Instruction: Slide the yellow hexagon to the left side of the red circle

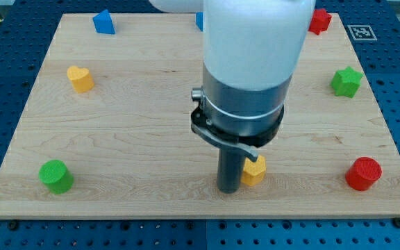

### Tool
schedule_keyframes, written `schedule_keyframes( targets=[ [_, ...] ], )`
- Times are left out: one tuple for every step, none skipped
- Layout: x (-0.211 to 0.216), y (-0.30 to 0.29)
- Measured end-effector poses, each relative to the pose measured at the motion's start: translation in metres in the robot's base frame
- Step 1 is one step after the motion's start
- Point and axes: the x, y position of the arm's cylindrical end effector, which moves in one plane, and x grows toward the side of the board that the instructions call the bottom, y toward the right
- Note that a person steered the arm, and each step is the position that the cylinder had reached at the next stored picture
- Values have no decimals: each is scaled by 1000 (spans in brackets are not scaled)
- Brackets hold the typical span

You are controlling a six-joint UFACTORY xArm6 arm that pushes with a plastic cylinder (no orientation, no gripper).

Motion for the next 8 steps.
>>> schedule_keyframes(
  targets=[
    [0,0],
    [-22,-1],
    [-28,-1],
    [-28,-1],
    [-28,5],
    [-28,26],
    [-28,52],
    [-28,78]
  ],
)
